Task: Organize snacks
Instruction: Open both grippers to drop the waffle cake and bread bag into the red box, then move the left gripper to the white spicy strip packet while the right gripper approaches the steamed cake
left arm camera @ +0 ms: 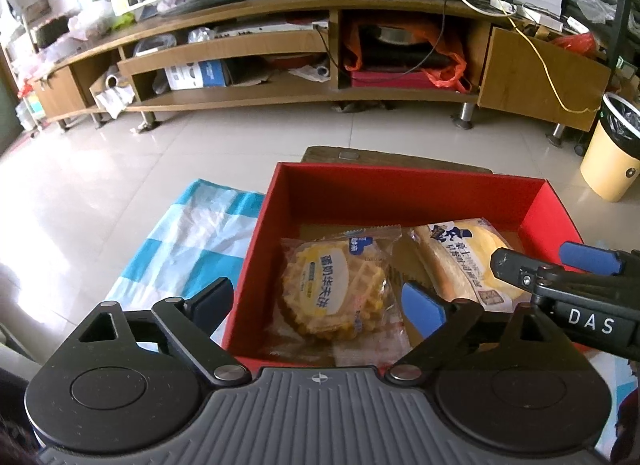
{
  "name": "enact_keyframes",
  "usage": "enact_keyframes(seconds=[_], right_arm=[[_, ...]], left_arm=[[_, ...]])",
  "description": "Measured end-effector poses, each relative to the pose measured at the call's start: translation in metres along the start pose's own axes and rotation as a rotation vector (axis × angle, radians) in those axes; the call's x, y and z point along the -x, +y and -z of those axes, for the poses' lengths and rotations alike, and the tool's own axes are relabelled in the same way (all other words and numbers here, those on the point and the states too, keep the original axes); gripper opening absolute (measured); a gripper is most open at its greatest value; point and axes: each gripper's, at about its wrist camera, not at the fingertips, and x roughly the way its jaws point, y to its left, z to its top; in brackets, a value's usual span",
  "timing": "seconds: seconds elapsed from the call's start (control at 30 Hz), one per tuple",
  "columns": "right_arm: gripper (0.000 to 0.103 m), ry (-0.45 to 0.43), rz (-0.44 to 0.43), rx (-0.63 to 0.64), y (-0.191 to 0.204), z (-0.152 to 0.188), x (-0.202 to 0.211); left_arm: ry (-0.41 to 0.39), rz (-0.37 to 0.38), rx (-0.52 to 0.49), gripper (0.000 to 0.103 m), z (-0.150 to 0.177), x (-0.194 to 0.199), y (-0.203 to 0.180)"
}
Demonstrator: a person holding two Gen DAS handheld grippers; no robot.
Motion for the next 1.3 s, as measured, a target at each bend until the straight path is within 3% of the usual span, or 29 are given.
enact_keyframes(seconds=[0.23, 0.7, 1.0, 1.13, 1.3], right_arm=[[0.080, -0.001, -0.015, 0.030, 0.009, 0.010, 0.024], [0.080, 0.061, -0.038, 0.061, 0.015, 0.053, 0.067], [0.080, 0.098, -0.029, 0.026, 0.008, 0.082, 0.095], [0.080, 0.101, -0.018, 0.007, -0.002, 0.088, 0.104], [0.080, 0.114, -0.009, -0.007, -0.010, 0.091, 0.107]], left_arm=[[0.020, -0.003, -0.016, 0.097, 0.020, 0.020, 0.013], [0.172, 0.005, 0.050, 0.100, 0.084, 0.045, 0.053], [0.253, 0.004, 0.014, 0.100, 0.108, 0.031, 0.041], [0.294, 0.052, -0.009, 0.099, 0.114, 0.027, 0.031], [0.303, 0.027, -0.021, 0.098, 0.117, 0.021, 0.028]])
